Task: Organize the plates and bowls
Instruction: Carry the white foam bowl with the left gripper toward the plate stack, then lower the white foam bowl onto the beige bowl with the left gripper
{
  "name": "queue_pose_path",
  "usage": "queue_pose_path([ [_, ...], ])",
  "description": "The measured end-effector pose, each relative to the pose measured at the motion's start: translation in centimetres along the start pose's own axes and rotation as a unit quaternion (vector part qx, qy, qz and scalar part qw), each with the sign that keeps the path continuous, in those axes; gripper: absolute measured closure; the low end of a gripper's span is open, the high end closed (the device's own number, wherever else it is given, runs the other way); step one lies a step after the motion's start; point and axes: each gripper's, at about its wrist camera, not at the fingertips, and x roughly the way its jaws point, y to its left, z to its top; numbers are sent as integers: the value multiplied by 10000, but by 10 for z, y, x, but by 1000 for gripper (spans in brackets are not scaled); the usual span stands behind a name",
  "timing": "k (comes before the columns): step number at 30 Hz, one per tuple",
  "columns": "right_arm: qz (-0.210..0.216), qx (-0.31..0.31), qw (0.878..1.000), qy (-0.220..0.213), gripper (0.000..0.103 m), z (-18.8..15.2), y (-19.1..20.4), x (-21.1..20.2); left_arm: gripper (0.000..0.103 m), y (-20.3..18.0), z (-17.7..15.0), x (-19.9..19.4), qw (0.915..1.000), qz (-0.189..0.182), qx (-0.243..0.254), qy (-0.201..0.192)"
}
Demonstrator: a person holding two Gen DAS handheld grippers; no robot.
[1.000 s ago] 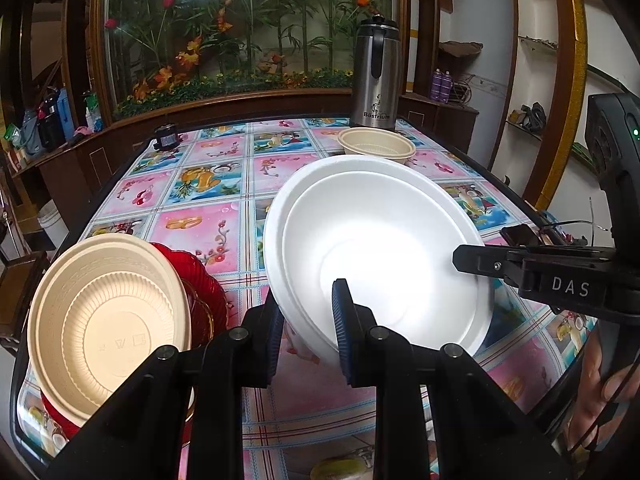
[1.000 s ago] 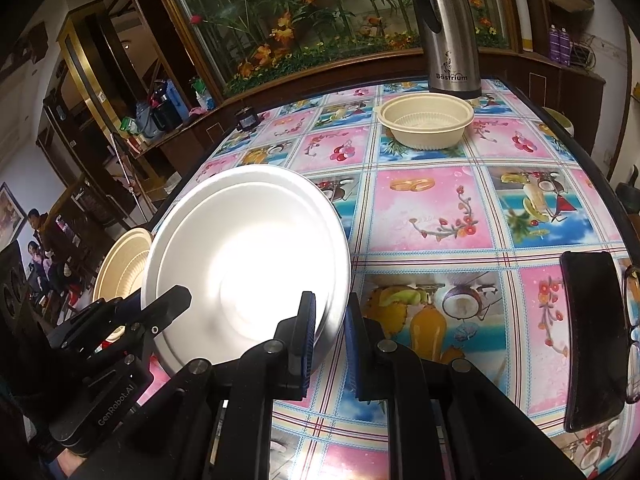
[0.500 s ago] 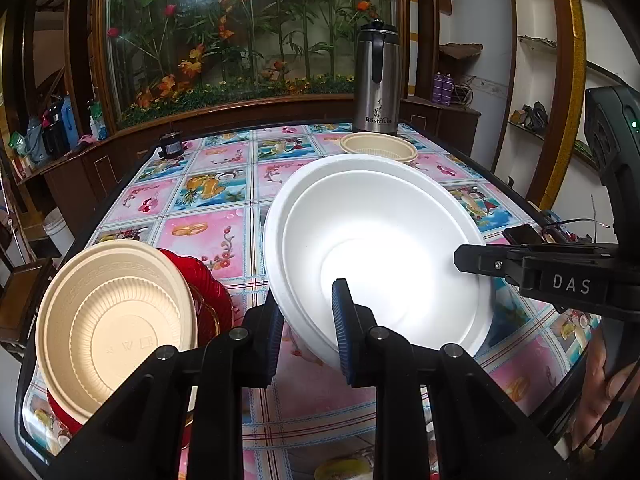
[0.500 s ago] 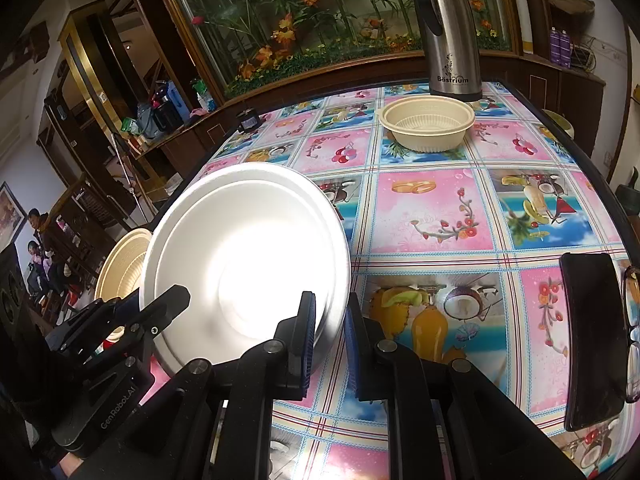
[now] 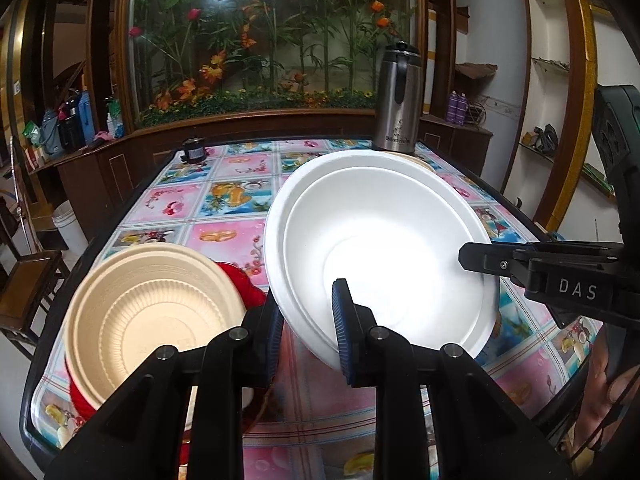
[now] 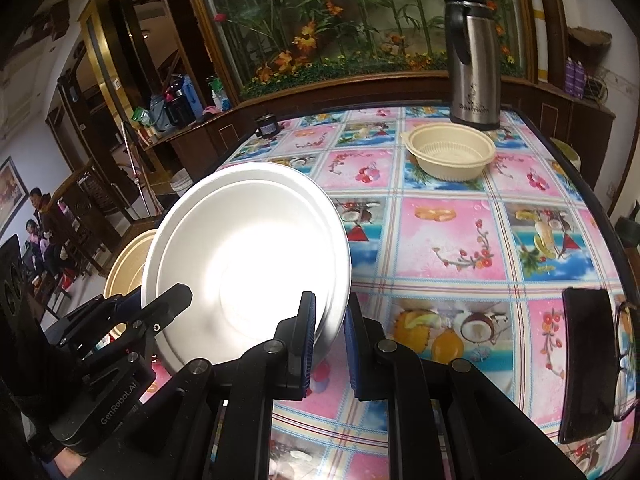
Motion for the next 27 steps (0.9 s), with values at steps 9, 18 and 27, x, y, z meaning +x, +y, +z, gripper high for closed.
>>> queue_pose_path([
  [9,-93,-583,9980,-222,89,13,44,-1,82,29,-3,-11,9991,269,-293,-145],
  [18,-37,-1221,9916,-425,89,16,93,-1,82,60,-13,-29,9963,593,-567,-270],
  [27,161,-1634,9856,-400,89,9,130,9,82,90,-25,-36,9922,915,-804,-279],
])
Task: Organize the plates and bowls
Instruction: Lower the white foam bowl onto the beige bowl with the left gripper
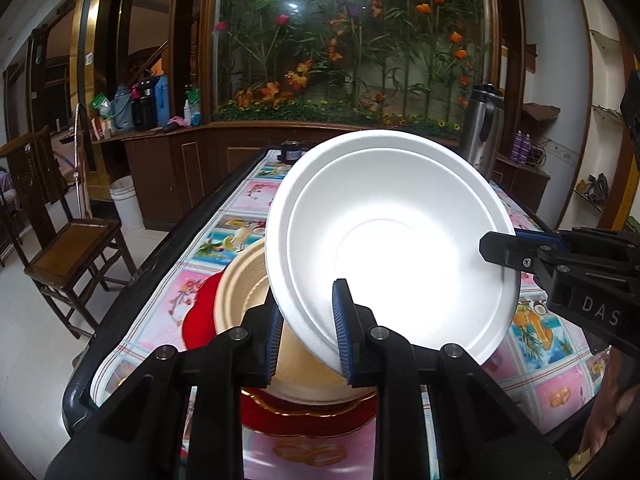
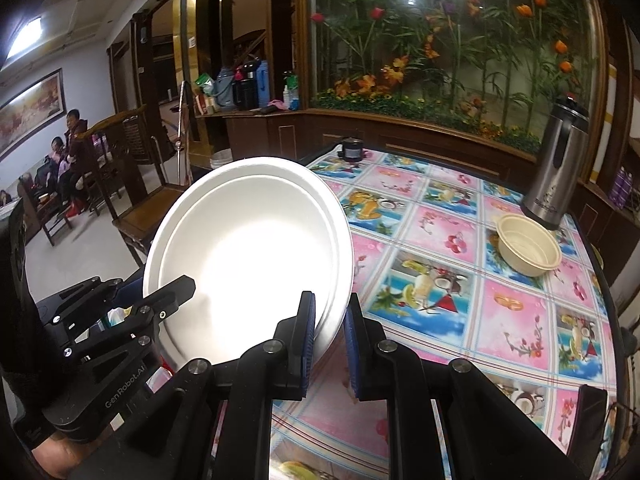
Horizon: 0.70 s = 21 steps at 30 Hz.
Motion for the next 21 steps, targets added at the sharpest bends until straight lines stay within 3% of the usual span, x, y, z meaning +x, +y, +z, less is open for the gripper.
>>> queue_pose_path([
  [8,99,-265,9995,99,89,0,23,18,82,25,-10,3,9996,220,-131,104],
  [21,259,-295,9989,264,89,0,33,33,82,30,-12,3,9992,306,-198,156],
])
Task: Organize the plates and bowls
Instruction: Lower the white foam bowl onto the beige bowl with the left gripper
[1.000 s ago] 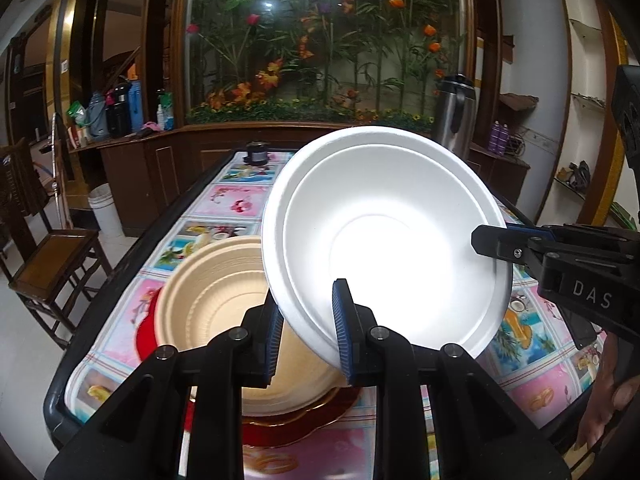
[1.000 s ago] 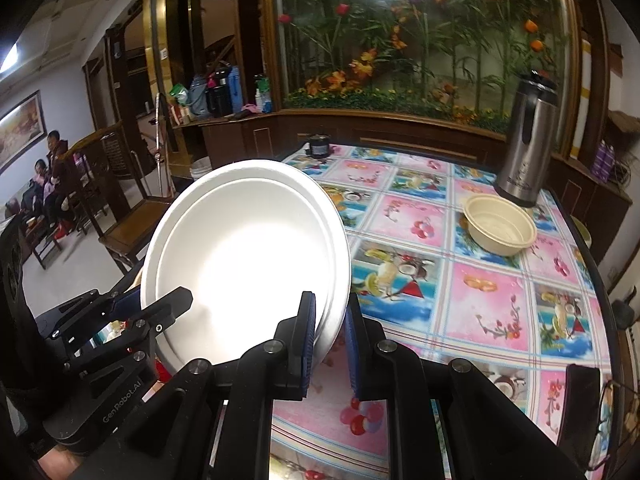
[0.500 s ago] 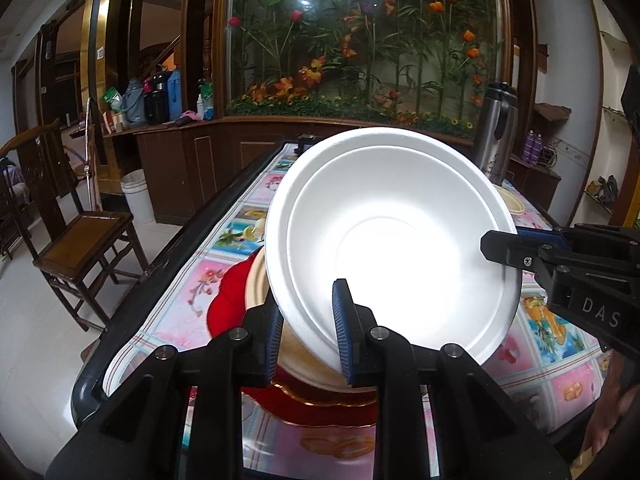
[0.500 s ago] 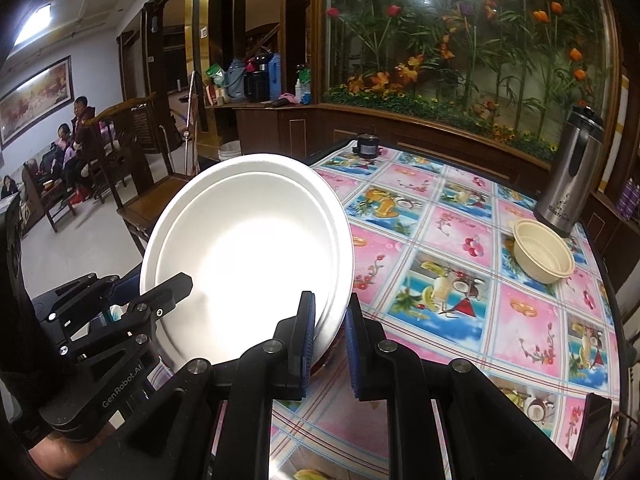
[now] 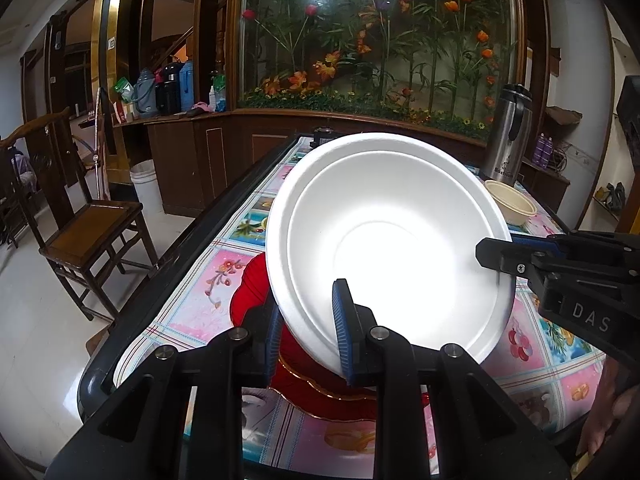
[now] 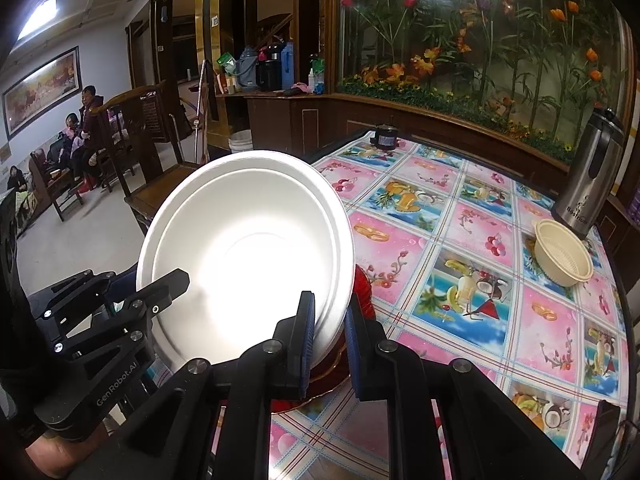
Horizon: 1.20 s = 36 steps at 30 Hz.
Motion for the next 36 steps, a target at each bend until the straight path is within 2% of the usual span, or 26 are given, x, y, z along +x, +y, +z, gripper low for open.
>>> queue_pose_path([
  [9,632,308,9965,449,89,3,-13,23,82,4,-1,3,9999,34,-46,111],
  [20,740,389,9941,687,89,3,-14,40,82,7,-1,8,9998,33,-56,200],
  [36,827,559,9930,629,84,3,-23,39,81,7,-4,10,9997,53,-74,221],
])
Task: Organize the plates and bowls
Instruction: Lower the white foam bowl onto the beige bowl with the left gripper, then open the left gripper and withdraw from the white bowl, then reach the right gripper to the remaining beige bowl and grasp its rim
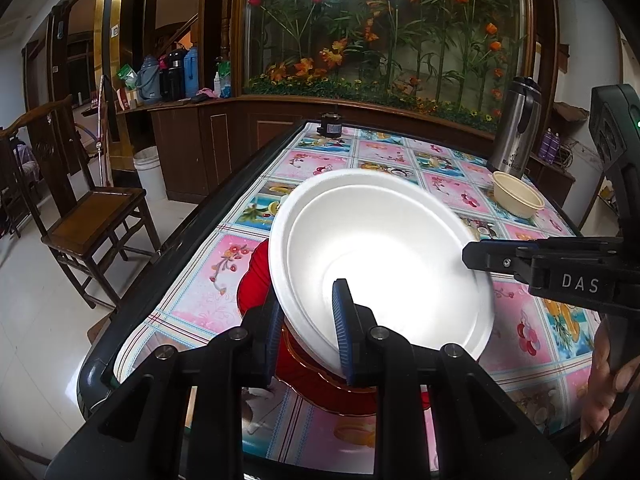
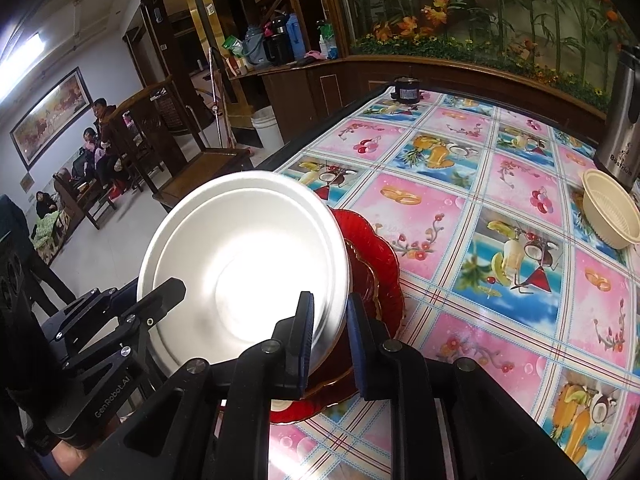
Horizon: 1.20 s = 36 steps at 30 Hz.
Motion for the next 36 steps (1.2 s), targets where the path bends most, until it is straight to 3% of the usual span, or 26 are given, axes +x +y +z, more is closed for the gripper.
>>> queue_pose_path([
  [4,-29,-14,10000,-76,82,0,0,-7,78,-1,0,0,10000,15,10,0],
  [8,-60,-43,9999,-143,81,-1,1,-12,55,-2,0,-3,9999,76,14,-81],
  [11,-67,-48,9998,-162,80,-2,1,-15,49,-2,1,-8,9998,109,13,-146],
  [36,-141,546,9972,-490,80,-8,-50,-53,48,-24,13,-29,9988,125,257,-400],
])
